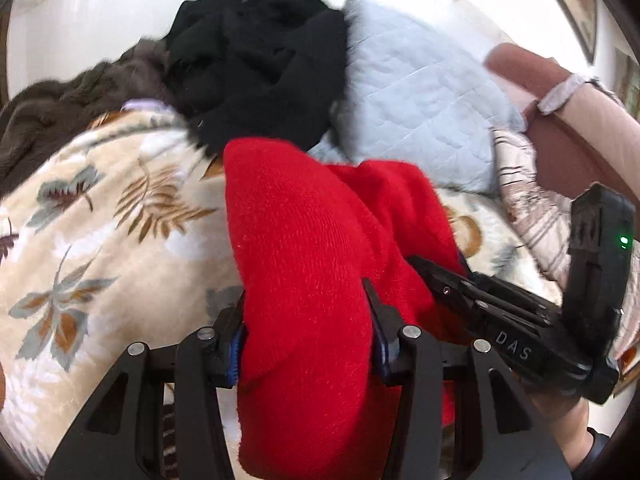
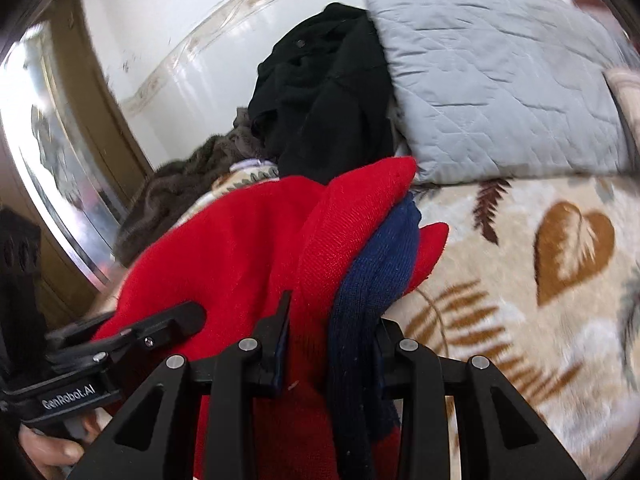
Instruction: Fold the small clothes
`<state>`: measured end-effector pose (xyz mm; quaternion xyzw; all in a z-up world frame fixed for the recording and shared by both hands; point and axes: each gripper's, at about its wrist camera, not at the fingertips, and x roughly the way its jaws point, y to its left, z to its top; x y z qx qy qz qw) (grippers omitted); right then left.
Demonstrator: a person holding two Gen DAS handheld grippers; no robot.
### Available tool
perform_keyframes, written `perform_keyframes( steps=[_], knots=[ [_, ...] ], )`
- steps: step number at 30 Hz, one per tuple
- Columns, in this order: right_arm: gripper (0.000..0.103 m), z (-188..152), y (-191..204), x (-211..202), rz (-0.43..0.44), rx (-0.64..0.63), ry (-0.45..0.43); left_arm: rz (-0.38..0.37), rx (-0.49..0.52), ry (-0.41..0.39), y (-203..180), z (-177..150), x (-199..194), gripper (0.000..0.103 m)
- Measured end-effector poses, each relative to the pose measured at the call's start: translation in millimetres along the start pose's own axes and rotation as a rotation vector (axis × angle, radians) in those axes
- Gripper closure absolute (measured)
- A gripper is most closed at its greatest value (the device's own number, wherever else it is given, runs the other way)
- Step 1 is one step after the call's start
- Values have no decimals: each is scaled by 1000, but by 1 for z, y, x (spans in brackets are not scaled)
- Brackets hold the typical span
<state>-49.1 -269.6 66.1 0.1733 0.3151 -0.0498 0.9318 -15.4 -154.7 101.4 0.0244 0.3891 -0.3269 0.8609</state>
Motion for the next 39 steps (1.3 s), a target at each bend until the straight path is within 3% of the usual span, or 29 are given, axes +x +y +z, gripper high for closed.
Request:
perform_keyframes(
  steps=[3, 6, 8, 15, 19, 21, 22, 25, 30, 33, 36, 39],
  knots=[
    [70, -14, -4, 31, -19, 2, 101, -7, -131, 160, 35, -14, 37, 54],
    [65, -16, -15, 27, 26, 61, 82, -93, -250, 177, 58, -19, 39, 52],
    [59, -14, -21, 25, 40, 90, 102, -72, -210, 172, 52, -17, 33, 52],
    [57, 4, -35, 4, 64, 153, 91, 32, -129, 119, 39, -17, -1, 52],
    [57, 27, -49, 11, 90, 244, 74, 13, -107, 78, 38, -14, -14, 52],
    [72, 35, -50, 24, 75, 258, 110, 10, -87, 101, 34, -15, -6, 52],
    [96, 35, -49, 36, 39, 244, 167, 26, -73, 119, 32, -18, 0, 52],
    [95, 25, -51, 61, -55, 211, 257, 74, -41, 167, 32, -23, 16, 52],
    [93, 27, -50, 58, -56, 206, 254, 57, -68, 180, 36, -25, 19, 52],
    [86, 31, -39, 31, -51, 166, 210, 74, -48, 172, 32, -25, 14, 52],
    [70, 26, -30, 4, -15, 145, 191, 83, -34, 166, 31, -27, 11, 52],
    [68, 13, -11, -18, 23, 88, 201, 98, -15, 157, 28, -28, 7, 52]
  ],
)
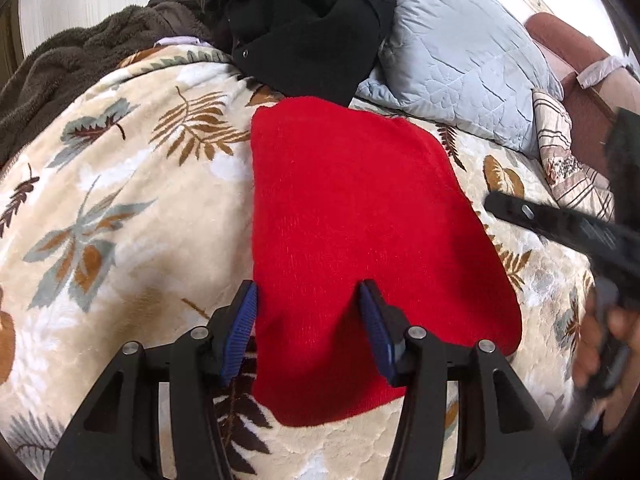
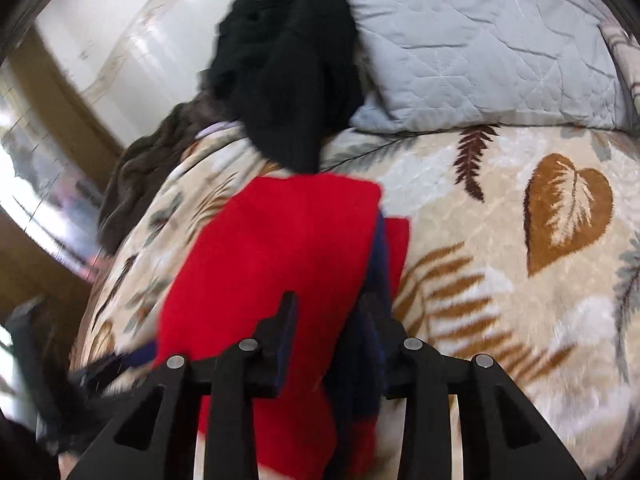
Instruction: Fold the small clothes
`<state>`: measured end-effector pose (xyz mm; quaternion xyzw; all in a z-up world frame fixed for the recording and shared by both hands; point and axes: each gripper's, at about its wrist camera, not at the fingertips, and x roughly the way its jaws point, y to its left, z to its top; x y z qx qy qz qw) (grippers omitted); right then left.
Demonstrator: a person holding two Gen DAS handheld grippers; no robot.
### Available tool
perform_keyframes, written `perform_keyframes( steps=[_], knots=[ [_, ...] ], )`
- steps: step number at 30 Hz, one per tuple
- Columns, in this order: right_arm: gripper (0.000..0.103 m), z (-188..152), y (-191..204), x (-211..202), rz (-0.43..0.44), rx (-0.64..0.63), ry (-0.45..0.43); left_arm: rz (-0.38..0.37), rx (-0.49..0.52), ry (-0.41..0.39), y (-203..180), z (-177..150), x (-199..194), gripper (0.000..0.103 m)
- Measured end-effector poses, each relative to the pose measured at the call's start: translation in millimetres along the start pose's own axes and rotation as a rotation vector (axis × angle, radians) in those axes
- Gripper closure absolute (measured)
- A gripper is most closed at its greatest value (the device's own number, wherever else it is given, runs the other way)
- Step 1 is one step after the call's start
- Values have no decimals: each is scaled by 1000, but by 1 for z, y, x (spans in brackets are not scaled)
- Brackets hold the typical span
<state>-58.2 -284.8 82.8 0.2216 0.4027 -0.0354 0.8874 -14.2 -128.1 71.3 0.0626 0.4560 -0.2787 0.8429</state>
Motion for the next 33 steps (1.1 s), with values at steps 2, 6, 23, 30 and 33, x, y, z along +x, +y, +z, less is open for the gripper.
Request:
perform_keyframes(
  steps=[2, 6, 23, 30, 33],
  knots=[
    [68, -14, 10, -8, 5, -32, 7, 12, 15, -8, -2, -3, -3, 52],
    [68, -36, 21, -13, -2, -62, 11, 27, 37, -11, -4, -7, -7, 52],
    [60, -60, 21, 3, -88, -65, 54, 46, 49, -11, -9, -14, -5, 52],
    [52, -70, 30, -25, -80, -61, 10, 64, 65, -41, -15, -21, -22, 52],
    [50, -73, 32, -33, -87, -60, -6, 67, 57, -44, -15, -25, -28, 50]
  ],
)
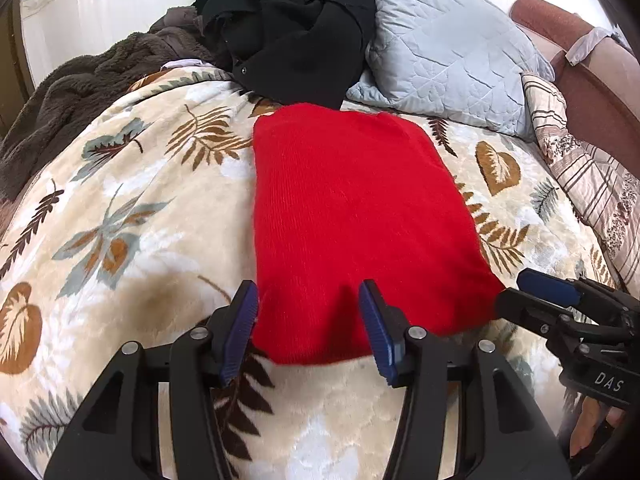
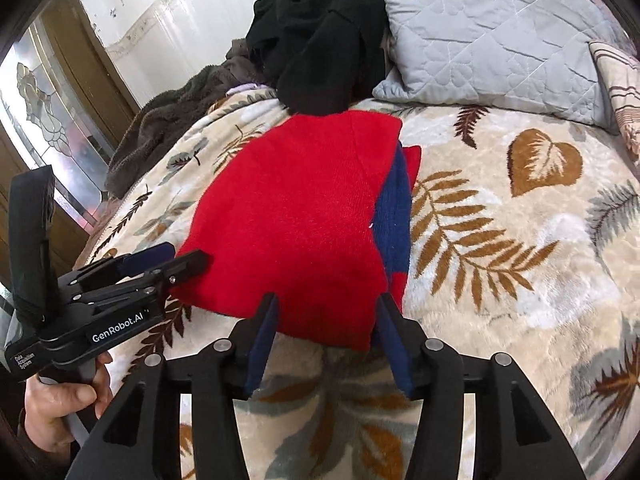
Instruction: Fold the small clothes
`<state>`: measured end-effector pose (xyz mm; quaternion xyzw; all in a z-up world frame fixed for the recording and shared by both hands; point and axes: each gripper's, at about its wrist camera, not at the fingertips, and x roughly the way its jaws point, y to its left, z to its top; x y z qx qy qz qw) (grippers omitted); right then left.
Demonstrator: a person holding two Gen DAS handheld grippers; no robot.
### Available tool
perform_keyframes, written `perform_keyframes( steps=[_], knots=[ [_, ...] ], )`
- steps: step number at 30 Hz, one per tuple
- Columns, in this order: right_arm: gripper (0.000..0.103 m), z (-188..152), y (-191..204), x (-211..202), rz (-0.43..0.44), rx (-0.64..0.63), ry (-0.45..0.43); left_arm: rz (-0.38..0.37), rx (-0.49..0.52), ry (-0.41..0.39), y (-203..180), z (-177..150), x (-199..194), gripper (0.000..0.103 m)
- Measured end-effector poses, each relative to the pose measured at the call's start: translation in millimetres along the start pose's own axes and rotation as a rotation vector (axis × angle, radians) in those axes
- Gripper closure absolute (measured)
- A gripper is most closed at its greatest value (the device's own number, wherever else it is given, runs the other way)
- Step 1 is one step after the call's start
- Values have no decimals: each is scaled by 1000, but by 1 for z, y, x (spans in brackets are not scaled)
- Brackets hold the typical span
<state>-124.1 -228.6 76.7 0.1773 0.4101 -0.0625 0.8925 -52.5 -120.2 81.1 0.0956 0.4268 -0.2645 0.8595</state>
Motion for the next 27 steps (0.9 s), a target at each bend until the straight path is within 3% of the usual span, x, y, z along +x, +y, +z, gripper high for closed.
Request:
perform_keyframes(
  steps=[3, 6, 7, 19, 27],
  knots=[
    [43, -2, 0, -7, 1, 11, -12, 3, -4, -16, 1, -7, -8, 43],
    [34, -5, 3, -16, 10, 22, -28, 3, 3, -18, 1, -12, -14, 20],
    [32, -5, 3, -20, 10, 22, -34, 16, 5, -23, 1, -15, -17, 18],
    [1, -14, 12, -59, -17, -3, -116, 44, -42, -77, 5, -28, -54, 17],
    [0, -19, 18, -72, -51, -23, -136, 127, -27, -98, -3, -41, -80, 17]
  ],
)
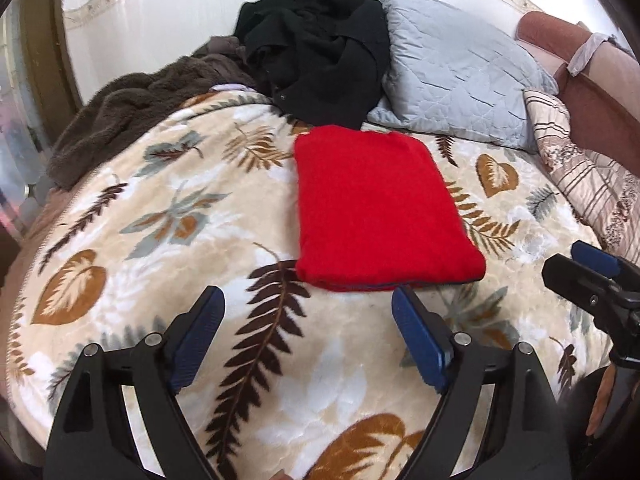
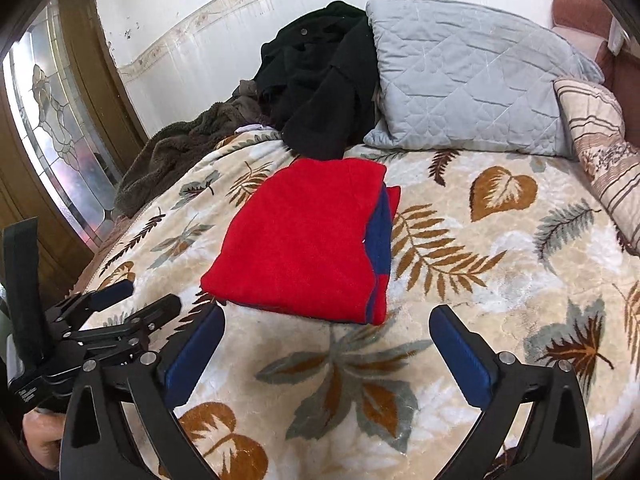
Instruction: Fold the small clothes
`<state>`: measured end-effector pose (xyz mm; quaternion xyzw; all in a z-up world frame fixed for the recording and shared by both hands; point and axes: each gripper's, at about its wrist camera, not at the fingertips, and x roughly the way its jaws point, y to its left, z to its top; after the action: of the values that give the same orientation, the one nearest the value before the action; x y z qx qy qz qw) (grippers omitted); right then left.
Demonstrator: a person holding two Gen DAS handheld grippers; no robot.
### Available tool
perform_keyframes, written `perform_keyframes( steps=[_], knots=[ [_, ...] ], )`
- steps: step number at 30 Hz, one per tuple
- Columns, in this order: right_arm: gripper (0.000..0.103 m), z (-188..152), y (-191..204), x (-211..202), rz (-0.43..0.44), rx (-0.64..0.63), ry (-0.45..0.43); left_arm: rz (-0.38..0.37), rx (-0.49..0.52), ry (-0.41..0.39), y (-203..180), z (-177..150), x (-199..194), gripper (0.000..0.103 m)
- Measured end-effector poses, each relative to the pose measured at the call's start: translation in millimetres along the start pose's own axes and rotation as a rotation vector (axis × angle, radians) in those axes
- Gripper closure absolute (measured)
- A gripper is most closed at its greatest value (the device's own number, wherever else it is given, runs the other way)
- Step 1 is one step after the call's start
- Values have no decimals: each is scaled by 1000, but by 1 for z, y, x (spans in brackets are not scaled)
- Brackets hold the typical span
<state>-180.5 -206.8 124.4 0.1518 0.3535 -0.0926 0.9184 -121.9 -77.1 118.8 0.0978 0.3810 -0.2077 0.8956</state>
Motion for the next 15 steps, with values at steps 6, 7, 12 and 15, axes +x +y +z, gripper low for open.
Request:
perform_keyframes(
  steps=[6, 7, 12, 15],
  knots=[
    [0, -5, 1, -8, 3, 7, 9, -17, -19, -11, 2, -3, -15, 8],
    [0, -5, 2, -10, 2, 6, 8, -22, -24, -20, 2, -4, -19, 5],
    [0, -8, 5, -20, 0, 11, 1, -33, -30, -42, 0, -5, -32, 0],
    [0, -9, 6, -25, 0, 12, -3, -26, -23, -43, -2, -5, -37, 0]
  ],
)
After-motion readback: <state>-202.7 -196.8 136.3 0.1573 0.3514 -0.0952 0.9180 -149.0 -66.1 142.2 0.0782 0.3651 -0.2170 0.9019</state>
